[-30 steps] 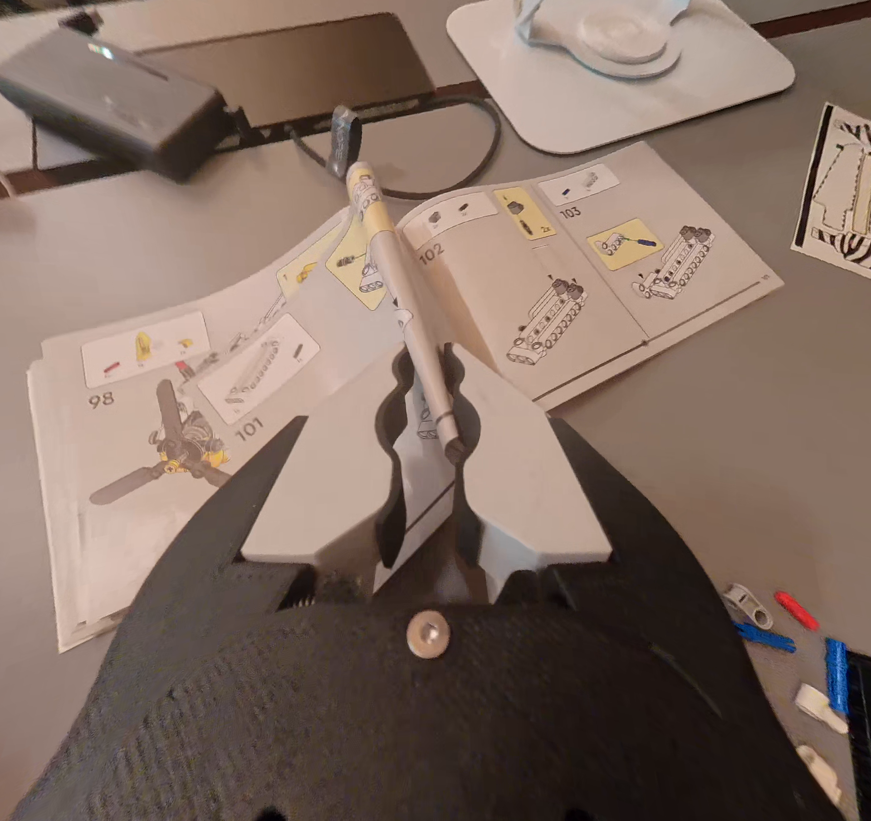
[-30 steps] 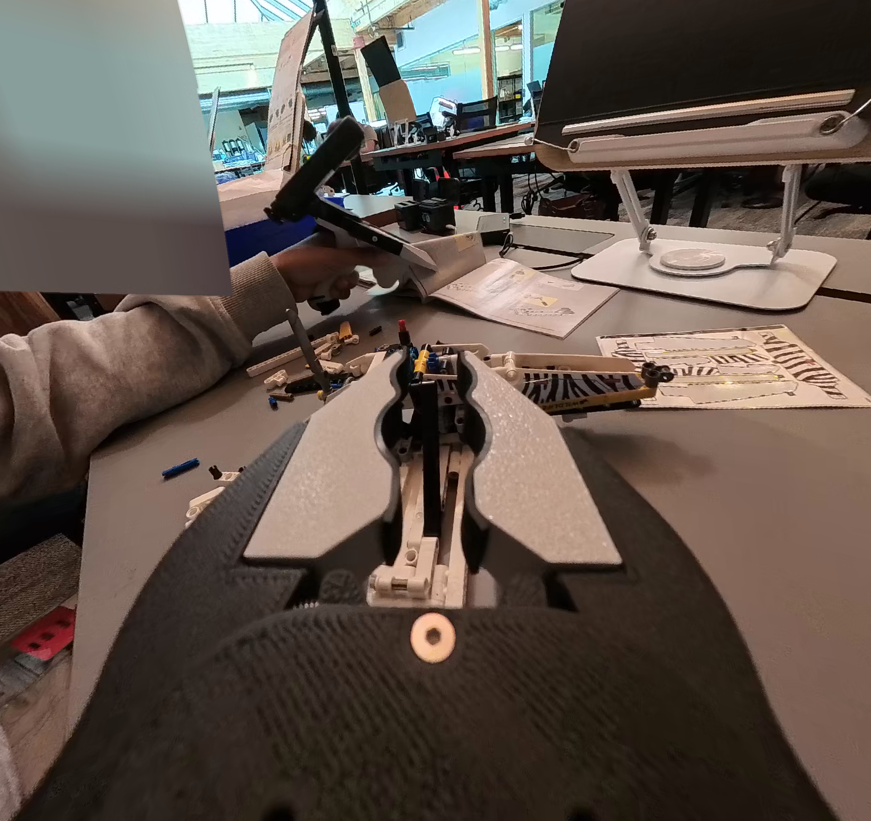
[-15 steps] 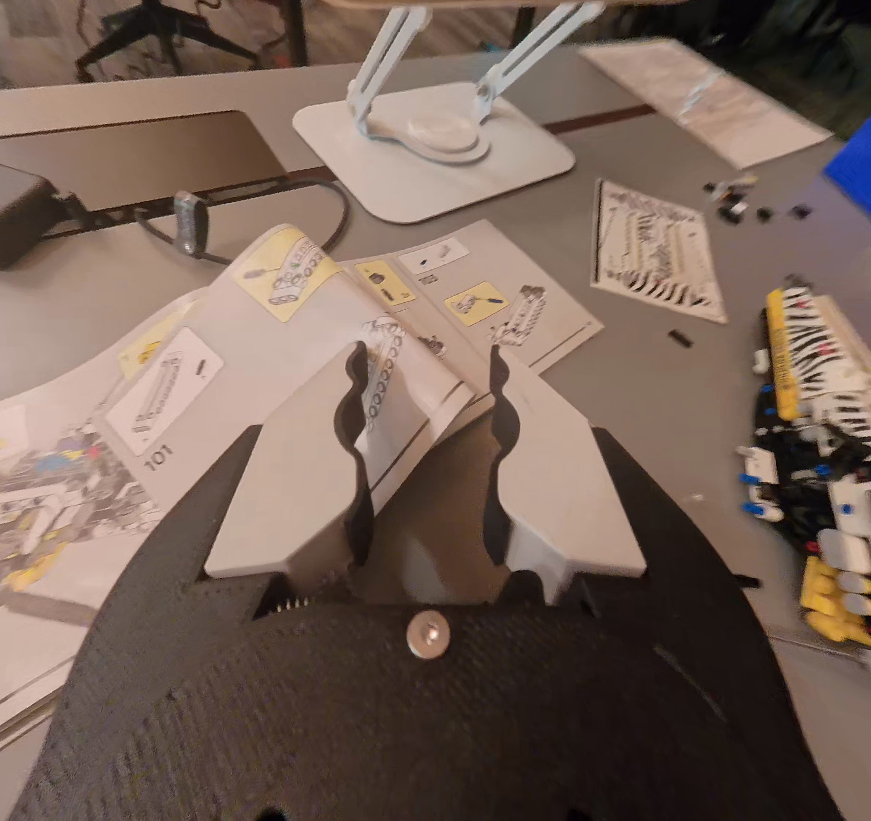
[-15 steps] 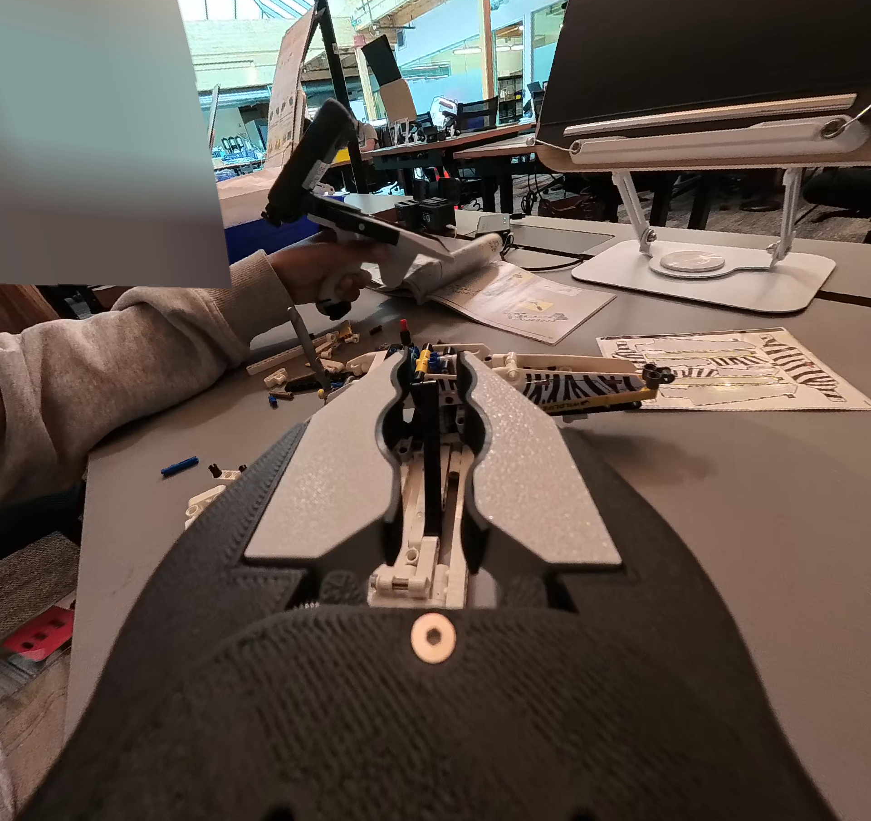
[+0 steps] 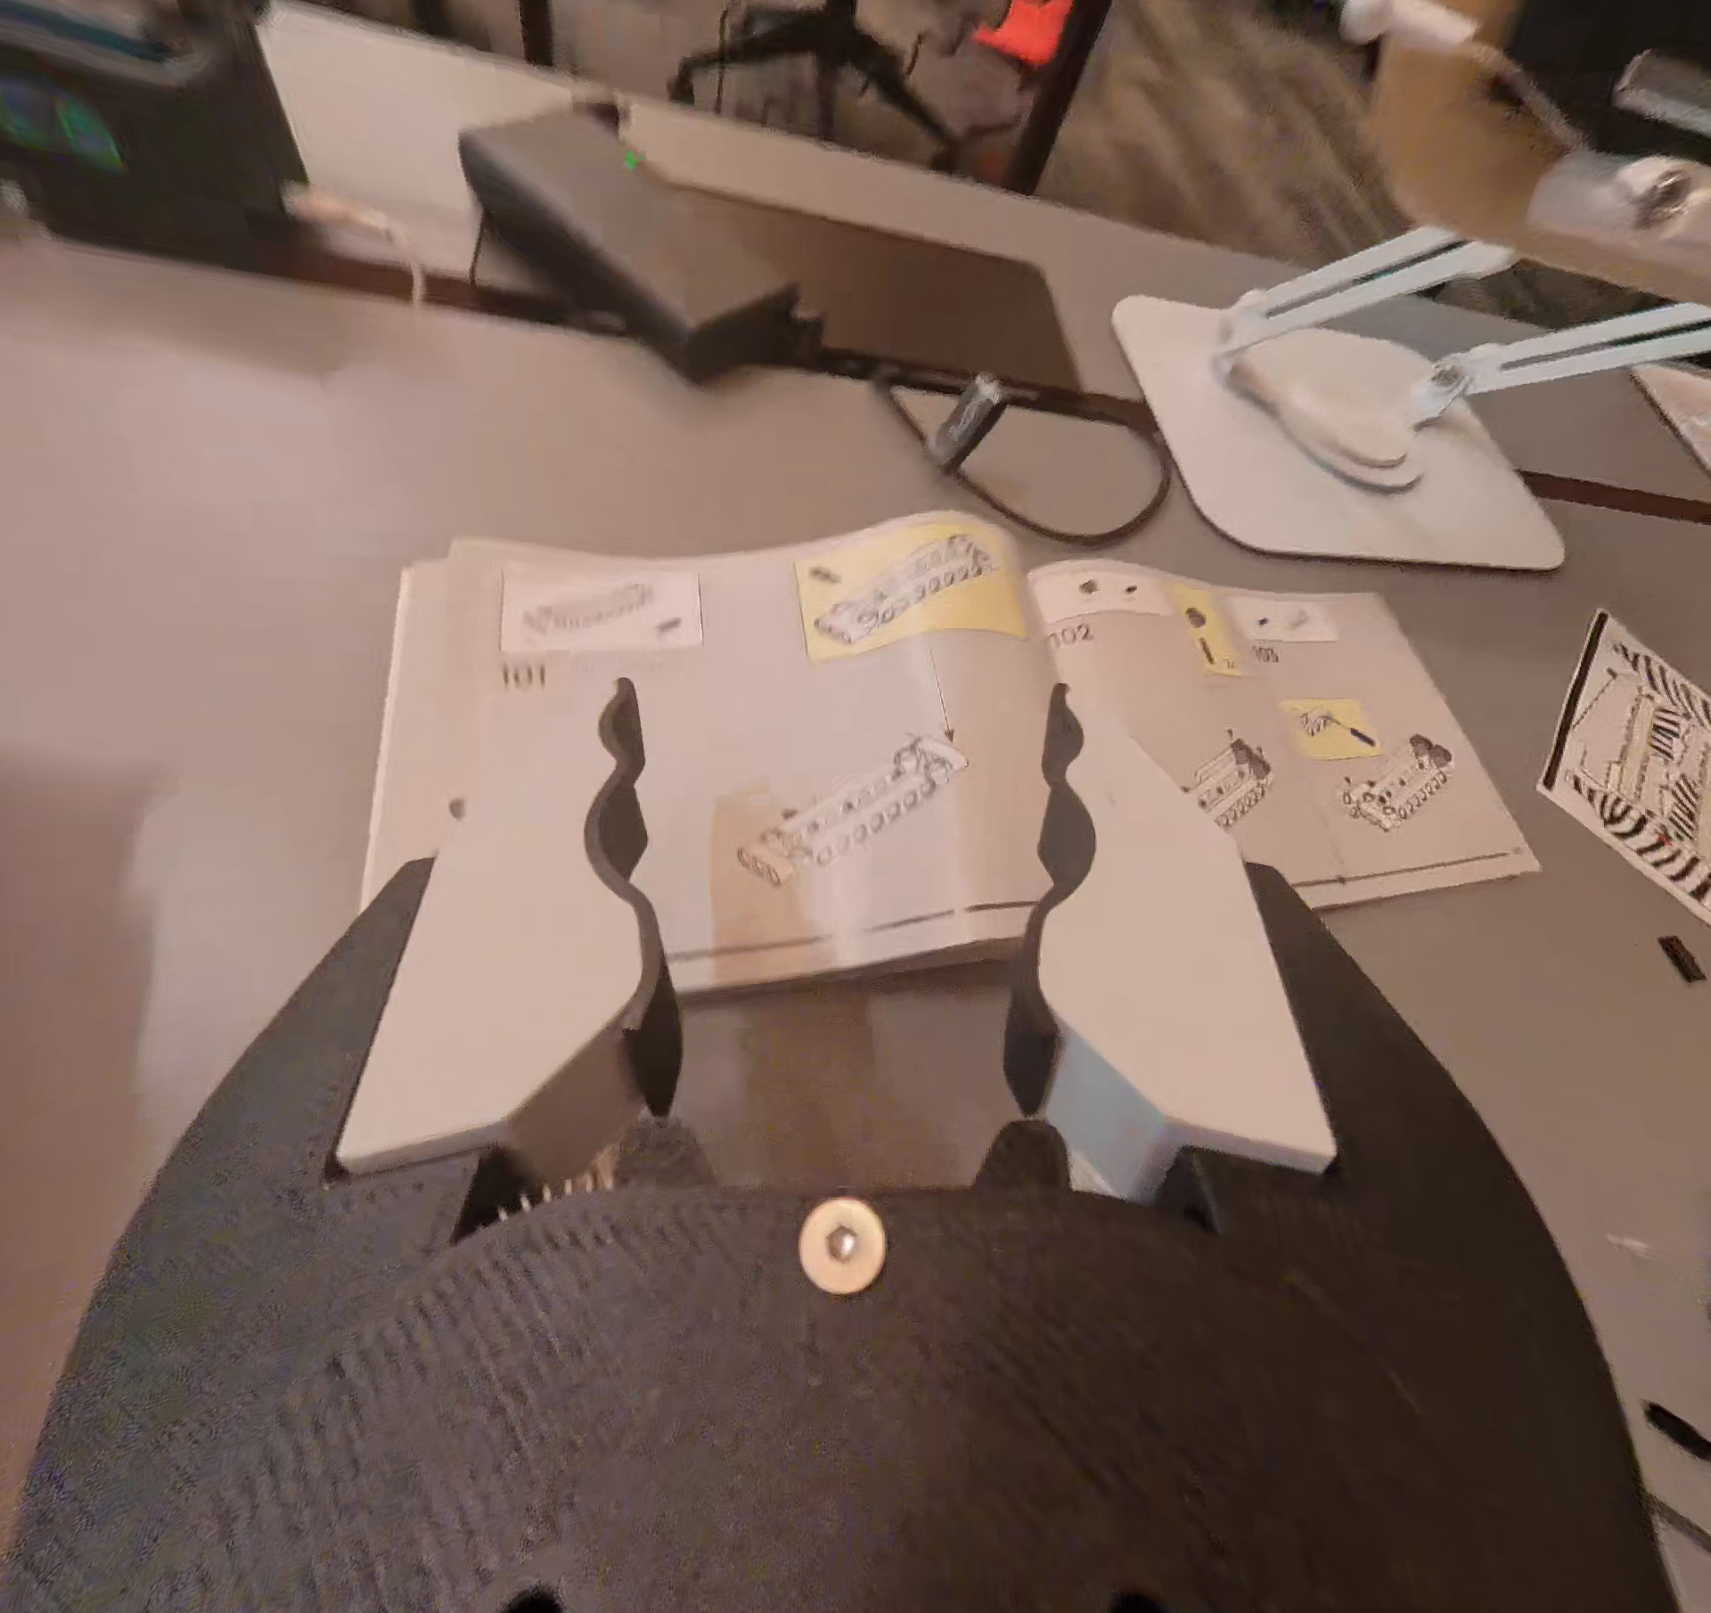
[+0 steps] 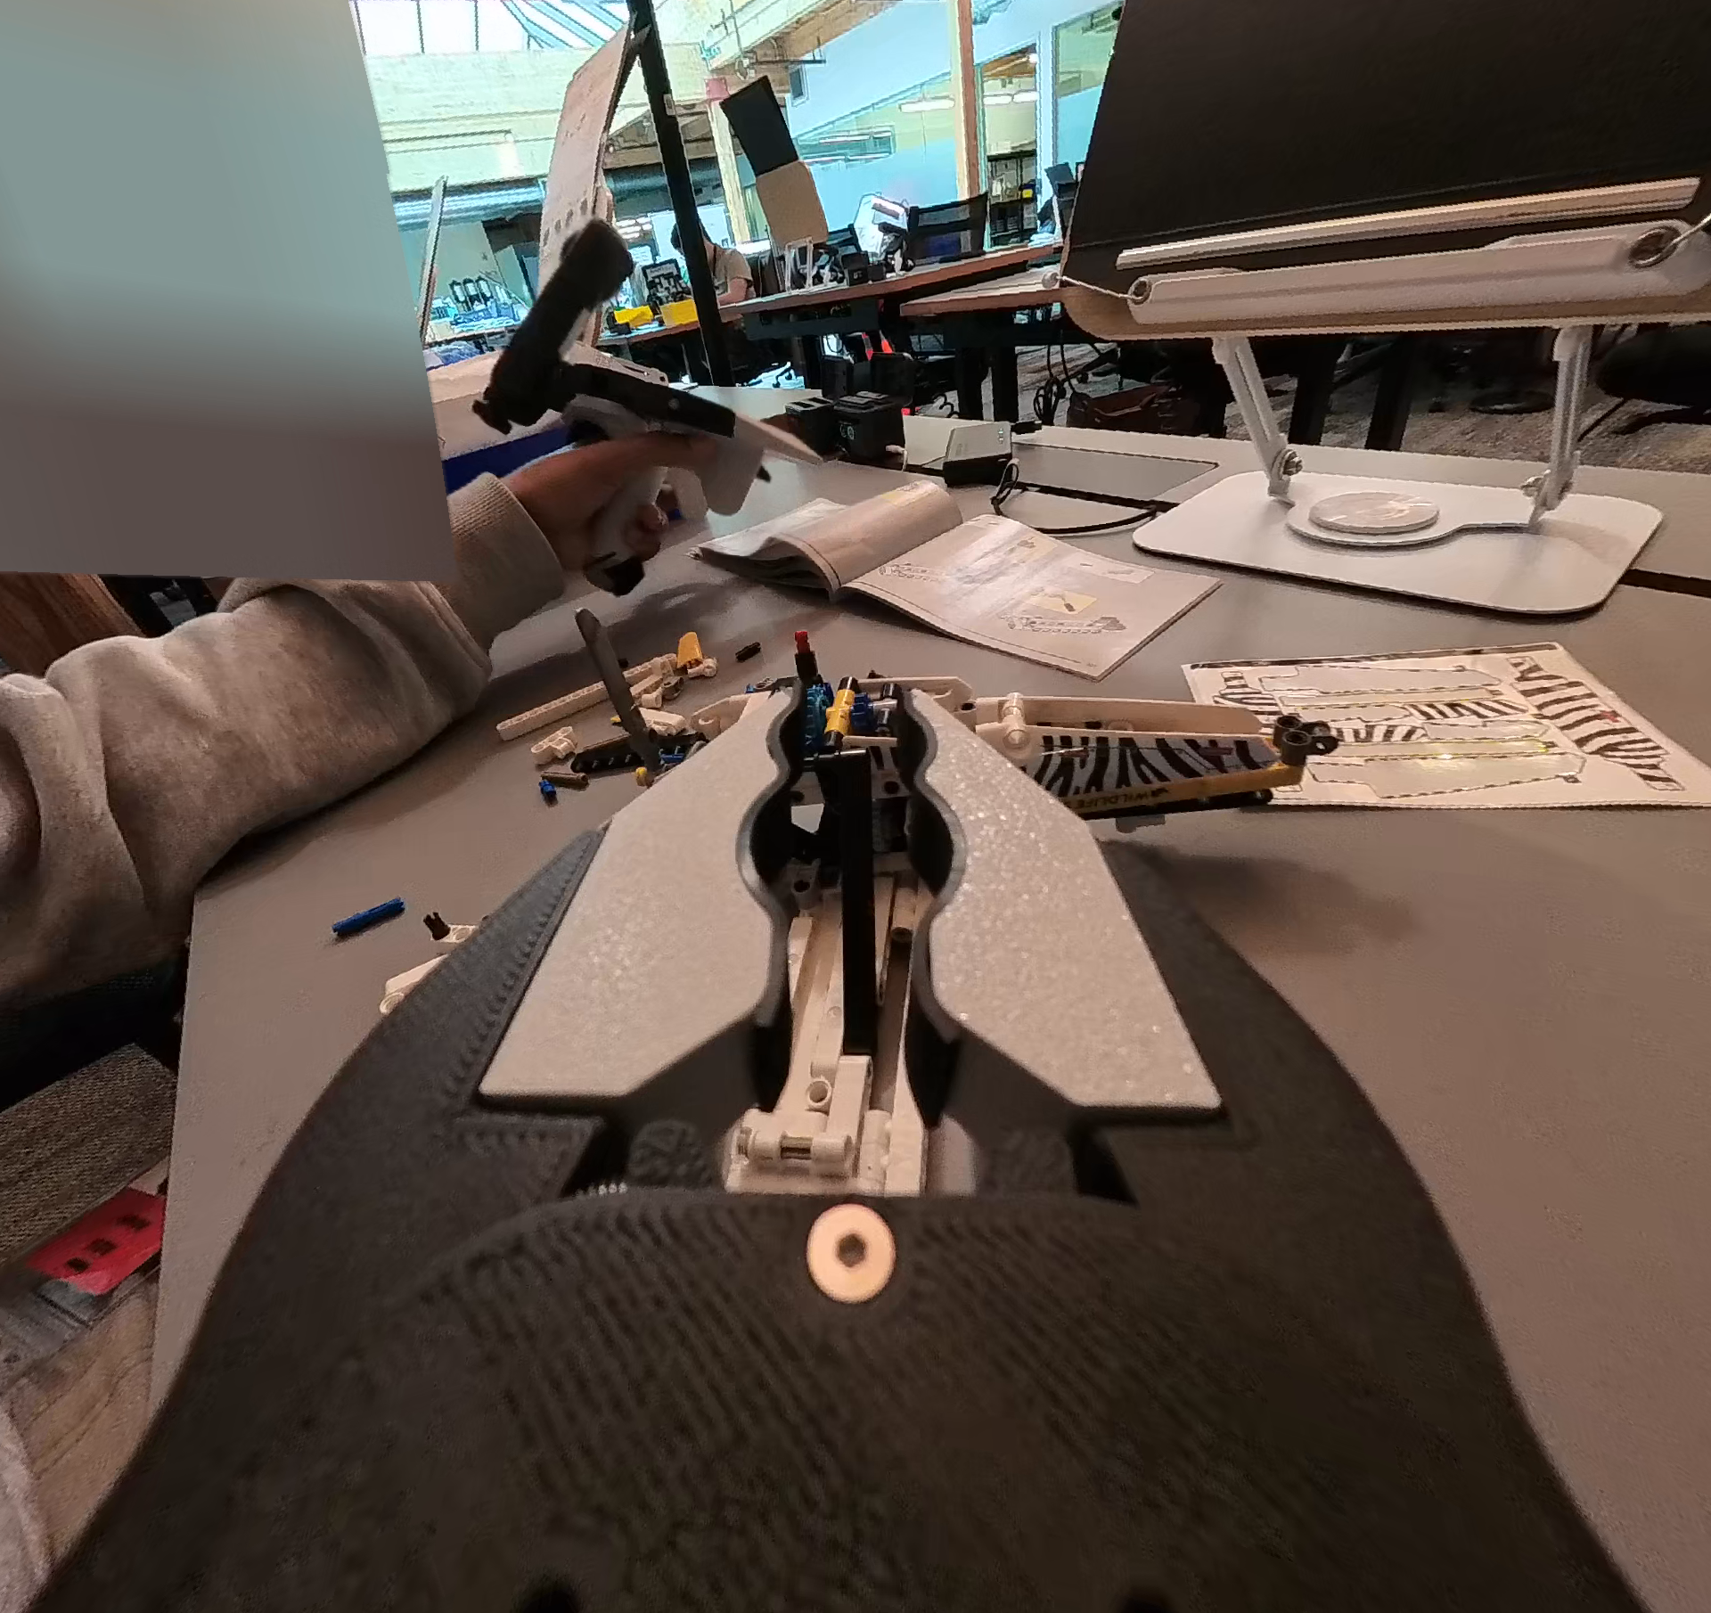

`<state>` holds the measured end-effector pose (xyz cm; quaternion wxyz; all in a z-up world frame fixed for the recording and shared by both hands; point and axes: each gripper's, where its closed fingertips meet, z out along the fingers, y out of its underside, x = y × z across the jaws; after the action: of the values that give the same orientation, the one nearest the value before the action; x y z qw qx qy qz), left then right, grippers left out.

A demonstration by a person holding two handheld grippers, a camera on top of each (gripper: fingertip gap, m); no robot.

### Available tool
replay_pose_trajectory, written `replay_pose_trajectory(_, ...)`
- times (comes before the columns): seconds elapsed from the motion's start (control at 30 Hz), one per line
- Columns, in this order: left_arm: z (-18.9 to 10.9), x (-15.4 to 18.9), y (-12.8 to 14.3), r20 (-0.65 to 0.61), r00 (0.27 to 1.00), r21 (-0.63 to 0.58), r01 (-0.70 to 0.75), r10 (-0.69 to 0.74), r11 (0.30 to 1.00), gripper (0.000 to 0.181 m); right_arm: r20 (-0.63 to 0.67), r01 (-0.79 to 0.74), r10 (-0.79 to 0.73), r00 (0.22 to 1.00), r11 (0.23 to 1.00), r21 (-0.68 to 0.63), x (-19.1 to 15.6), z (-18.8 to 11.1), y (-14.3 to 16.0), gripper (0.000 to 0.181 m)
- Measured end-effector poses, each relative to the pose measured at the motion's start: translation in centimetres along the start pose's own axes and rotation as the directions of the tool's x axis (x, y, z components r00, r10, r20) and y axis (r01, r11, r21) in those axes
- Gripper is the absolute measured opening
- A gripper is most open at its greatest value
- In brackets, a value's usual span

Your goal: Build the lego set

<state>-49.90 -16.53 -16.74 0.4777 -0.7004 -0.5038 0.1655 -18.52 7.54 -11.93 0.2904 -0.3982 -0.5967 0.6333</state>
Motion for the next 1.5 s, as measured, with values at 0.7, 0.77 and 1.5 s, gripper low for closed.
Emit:
replay_pose_trajectory(0.7, 1.8, 9.4, 3.9, -0.334, 0.941, -0.142, -0.103, 0.051, 0.985, 0.015, -0.002, 0.003, -0.003, 1.000, 1.000, -0.003, 0.0, 0.0, 0.0, 0.016)
replay_pose_trajectory(0.77, 2.2, 9.2, 4.6, -0.311, 0.947, -0.166, -0.134, 0.077, 0.977, 0.015, -0.001, 0.003, -0.003, 1.000, 1.000, -0.003, -0.1, 0.1, 0.0, 0.016)
replay_pose_trajectory(1.5, -1.0, 9.4, 4.0, -0.562, 0.825, -0.142, -0.163, 0.056, 0.976, 0.048, 0.007, -0.002, 0.002, 1.000, 1.000, 0.002, -0.3, 0.1, 0.0, 0.016)
